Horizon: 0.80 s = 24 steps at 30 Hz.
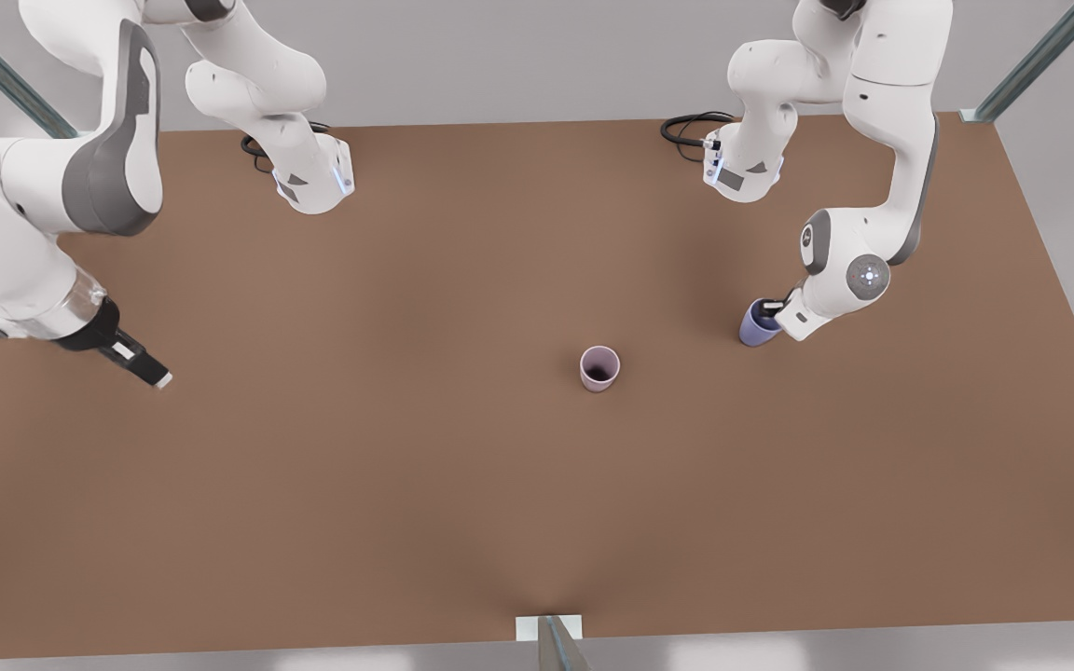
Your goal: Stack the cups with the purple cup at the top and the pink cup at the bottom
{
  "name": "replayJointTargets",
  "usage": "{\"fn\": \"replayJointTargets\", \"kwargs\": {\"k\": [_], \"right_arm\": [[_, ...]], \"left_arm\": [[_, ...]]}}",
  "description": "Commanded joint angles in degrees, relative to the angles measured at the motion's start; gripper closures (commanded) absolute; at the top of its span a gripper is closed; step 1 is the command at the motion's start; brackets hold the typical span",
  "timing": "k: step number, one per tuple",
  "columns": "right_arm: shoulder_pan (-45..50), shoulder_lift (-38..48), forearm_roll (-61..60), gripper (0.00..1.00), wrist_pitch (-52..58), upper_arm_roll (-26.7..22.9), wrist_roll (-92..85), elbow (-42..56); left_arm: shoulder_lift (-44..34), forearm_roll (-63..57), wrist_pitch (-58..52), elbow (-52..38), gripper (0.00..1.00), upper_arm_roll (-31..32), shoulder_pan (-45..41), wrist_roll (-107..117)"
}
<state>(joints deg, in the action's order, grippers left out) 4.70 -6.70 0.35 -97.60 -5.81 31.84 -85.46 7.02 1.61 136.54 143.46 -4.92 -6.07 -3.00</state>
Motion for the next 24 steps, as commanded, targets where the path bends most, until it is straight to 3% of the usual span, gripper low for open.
{"fn": "replayJointTargets", "kwargs": {"k": [1, 8, 14, 20, 24], "right_arm": [[-1.8, 0.02, 1.23, 0.0, 7.42, -0.17, -38.17, 2.49], [-0.48, -1.21, 1.32, 0.0, 11.81, 0.88, -38.35, 2.58], [-0.83, -2.17, 0.88, 0.0, 9.27, 1.32, -38.35, 2.93], [-0.83, -5.25, 0.88, 0.0, 9.27, 1.32, -38.43, 5.04], [-0.65, -5.34, 0.88, 0.0, 9.18, 1.32, -38.43, 5.13]], "left_arm": [[0.01, -0.02, 1.36, -0.02, 0.5, 0.0, 0.0, 0.27], [-0.43, -0.02, 0.92, -0.02, 0.67, 0.0, 0.0, 0.45], [-0.87, -0.02, 0.57, -0.37, 0.79, 0.0, 0.0, 2.12], [-2.8, -0.02, -0.04, -1.69, 0.79, 0.52, 0.0, 3.0], [-1.93, 0.06, -10.58, -13.72, 0.79, 4.91, -0.88, 11.16]]}}
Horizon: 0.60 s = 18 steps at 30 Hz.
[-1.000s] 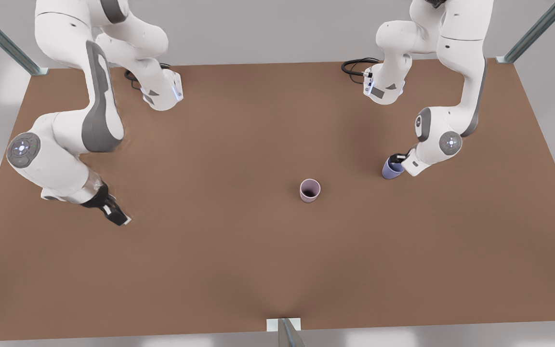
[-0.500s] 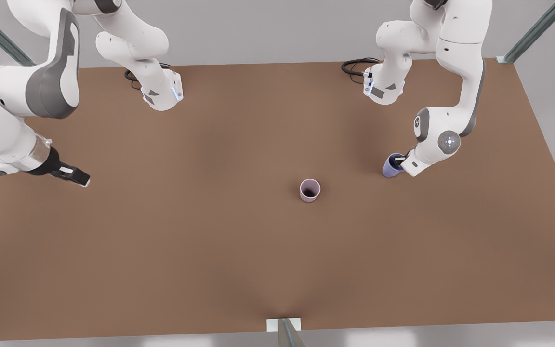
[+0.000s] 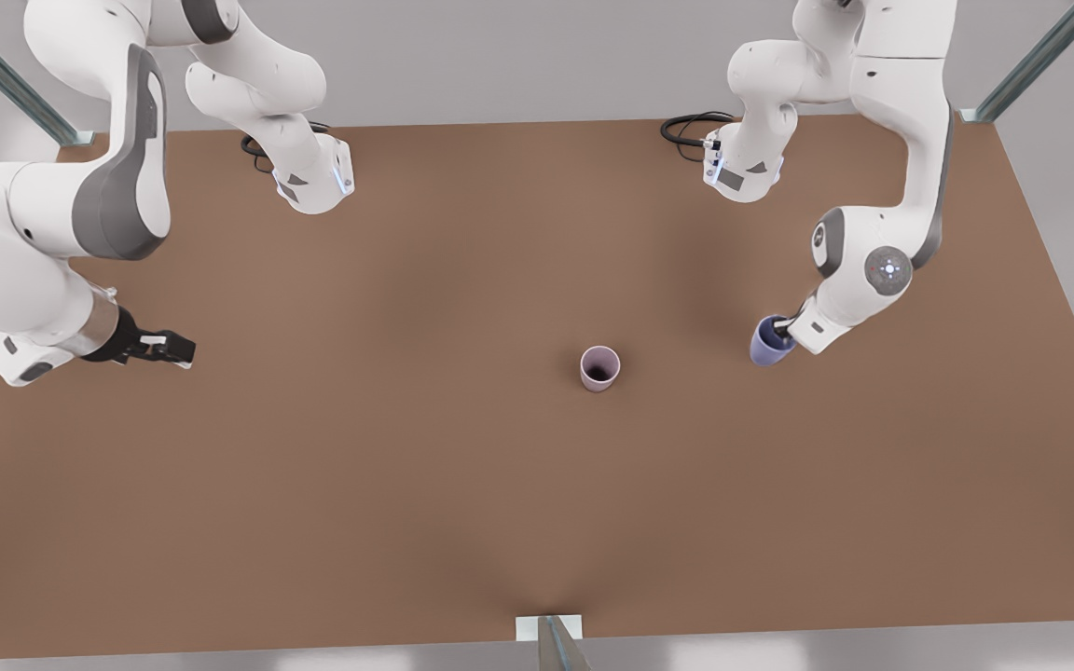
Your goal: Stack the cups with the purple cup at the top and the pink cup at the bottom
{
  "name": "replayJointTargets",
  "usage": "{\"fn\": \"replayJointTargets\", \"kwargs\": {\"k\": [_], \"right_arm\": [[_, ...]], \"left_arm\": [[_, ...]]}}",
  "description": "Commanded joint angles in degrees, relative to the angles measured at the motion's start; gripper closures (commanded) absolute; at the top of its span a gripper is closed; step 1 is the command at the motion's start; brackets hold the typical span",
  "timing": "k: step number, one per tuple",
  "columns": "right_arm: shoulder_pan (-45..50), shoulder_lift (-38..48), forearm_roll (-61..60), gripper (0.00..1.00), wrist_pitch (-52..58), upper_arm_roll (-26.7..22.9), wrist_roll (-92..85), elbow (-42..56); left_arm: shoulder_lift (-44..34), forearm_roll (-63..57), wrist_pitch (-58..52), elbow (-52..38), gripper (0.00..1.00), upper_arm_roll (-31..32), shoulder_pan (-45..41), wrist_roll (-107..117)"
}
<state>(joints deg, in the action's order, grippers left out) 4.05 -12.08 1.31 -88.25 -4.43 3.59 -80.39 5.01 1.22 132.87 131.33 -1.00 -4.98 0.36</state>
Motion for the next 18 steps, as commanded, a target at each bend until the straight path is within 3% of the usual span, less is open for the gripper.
{"fn": "replayJointTargets", "kwargs": {"k": [1, 4, 9, 13, 18], "right_arm": [[-0.01, 0.03, -0.08, 0.0, -0.25, 0.04, -10.18, 0.06], [0.0, -0.05, -0.08, 0.0, -1.13, 0.04, -10.18, 0.06], [0.08, 0.03, -0.08, 0.0, -1.31, 0.12, -10.1, 0.06], [0.08, -0.05, -0.08, 0.0, -1.31, 0.12, -10.01, 0.06], [0.08, -0.05, -0.08, 0.0, -1.4, 0.12, -10.01, 0.06]], "left_arm": [[0.52, 0.45, -10.52, -5.64, 0.79, 2.67, -1.96, 10.36], [3.86, 0.63, -18.43, -16.71, 0.79, 8.29, -3.28, 19.41], [11.24, 2.3, -19.49, -28.84, 0.79, 19.81, -3.28, 40.76], [15.46, 2.74, -19.49, -34.47, 0.79, 22.71, -4.07, 48.33], [17.22, 2.74, -19.49, -34.56, 0.79, 22.97, -6.18, 50.61]]}}
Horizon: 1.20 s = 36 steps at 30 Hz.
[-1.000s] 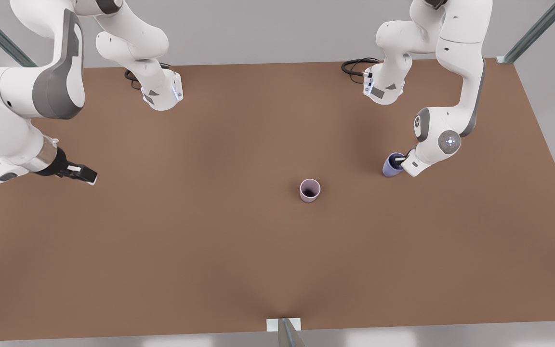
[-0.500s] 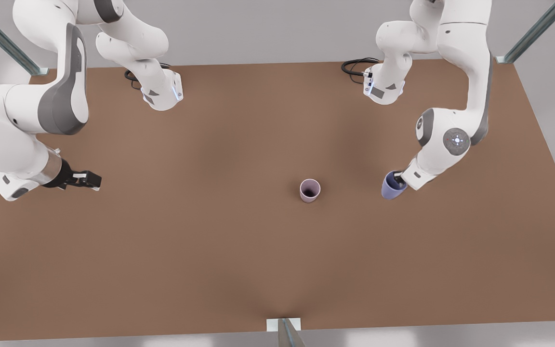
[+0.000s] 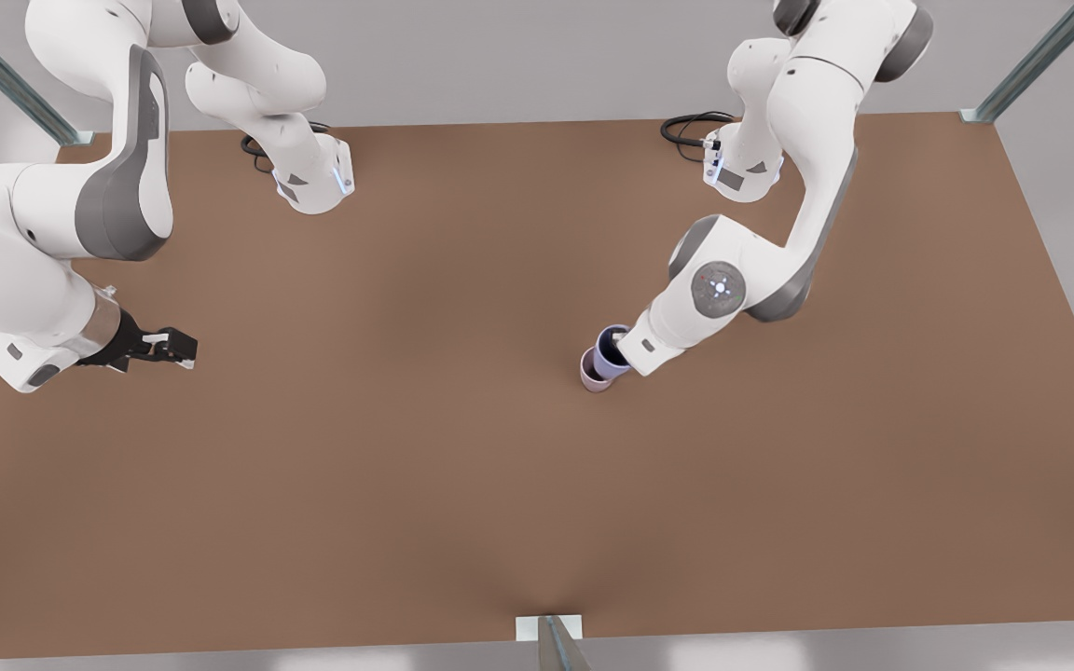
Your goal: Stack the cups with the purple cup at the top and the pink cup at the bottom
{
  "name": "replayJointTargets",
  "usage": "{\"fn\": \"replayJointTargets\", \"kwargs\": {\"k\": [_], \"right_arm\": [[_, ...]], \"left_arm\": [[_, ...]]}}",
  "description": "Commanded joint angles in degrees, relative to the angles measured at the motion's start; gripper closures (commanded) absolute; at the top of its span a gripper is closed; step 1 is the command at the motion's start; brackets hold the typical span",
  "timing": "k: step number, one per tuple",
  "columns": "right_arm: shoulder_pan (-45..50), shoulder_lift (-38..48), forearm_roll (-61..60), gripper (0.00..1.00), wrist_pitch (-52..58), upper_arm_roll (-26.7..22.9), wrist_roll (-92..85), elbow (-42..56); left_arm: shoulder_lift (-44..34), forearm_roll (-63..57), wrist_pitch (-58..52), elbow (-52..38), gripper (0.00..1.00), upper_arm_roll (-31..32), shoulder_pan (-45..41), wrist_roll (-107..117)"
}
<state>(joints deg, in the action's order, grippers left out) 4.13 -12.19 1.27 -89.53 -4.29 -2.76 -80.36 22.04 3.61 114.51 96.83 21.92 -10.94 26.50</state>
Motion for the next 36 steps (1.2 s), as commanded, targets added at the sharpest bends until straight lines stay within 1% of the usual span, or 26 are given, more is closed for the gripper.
{"fn": "replayJointTargets", "kwargs": {"k": [1, 6, 36], "right_arm": [[0.0, 0.06, -0.04, 0.0, -0.12, -0.02, -3.65, 0.03], [0.0, 0.06, -0.04, 0.0, -0.29, -0.02, -3.65, 0.03], [-0.17, -0.02, -0.04, 0.0, -1.79, -0.1, -3.13, 0.46]], "left_arm": [[0.28, 0.34, -1.13, -0.06, 0.79, 0.05, -0.58, 24.48], [2.13, 0.34, -1.75, -0.06, 0.79, 0.05, -1.1, 24.57], [6.79, 0.25, -1.93, -1.64, 0.79, -0.03, -1.46, 24.48]]}}
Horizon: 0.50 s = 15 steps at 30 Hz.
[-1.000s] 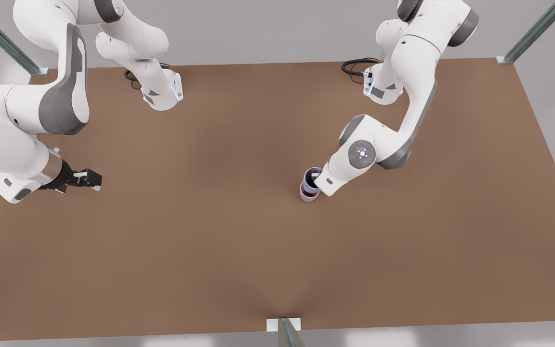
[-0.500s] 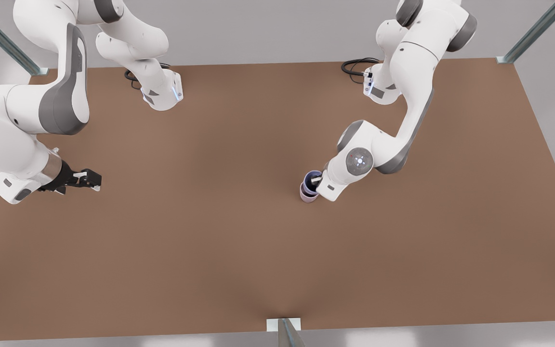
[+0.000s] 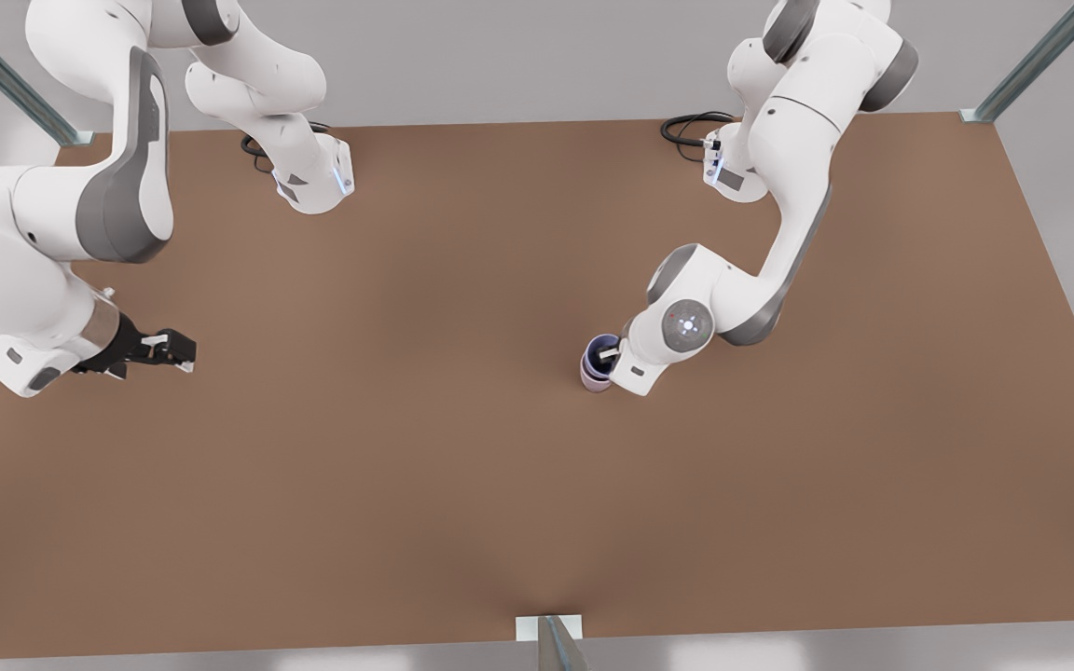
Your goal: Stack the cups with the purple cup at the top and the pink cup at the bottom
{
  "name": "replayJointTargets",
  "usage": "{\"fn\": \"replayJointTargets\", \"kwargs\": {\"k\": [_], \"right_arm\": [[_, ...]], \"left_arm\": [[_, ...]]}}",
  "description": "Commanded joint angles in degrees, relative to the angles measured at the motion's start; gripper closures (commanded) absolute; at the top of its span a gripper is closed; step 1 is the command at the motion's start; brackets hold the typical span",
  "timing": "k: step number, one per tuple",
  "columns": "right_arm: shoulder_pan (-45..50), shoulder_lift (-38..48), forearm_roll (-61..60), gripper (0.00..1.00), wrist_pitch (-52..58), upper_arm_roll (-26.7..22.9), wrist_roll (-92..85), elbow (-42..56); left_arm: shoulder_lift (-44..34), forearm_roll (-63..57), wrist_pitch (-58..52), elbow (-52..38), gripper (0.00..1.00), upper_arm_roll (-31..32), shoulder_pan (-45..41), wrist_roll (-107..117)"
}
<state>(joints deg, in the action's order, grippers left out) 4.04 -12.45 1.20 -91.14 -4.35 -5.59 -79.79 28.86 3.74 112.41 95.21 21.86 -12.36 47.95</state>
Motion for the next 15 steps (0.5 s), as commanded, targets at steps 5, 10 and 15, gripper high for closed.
{"fn": "replayJointTargets", "kwargs": {"k": [5, 10, 15], "right_arm": [[-0.09, 0.23, -0.06, 0.0, 0.26, -0.13, -0.3, 0.86], [-0.35, 0.15, -0.15, 0.0, 0.18, -0.22, -0.3, 0.86], [-0.62, 0.15, -0.15, 0.0, 0.26, -0.39, -0.48, 0.95]], "left_arm": [[-0.03, 0.04, 0.09, -0.11, 0.79, 0.02, -0.04, 2.94], [0.06, -0.22, 0.27, -0.02, 0.68, 0.02, -0.12, 2.59], [0.23, -0.4, 0.27, -0.11, 0.63, 0.02, -0.12, 2.41]]}}
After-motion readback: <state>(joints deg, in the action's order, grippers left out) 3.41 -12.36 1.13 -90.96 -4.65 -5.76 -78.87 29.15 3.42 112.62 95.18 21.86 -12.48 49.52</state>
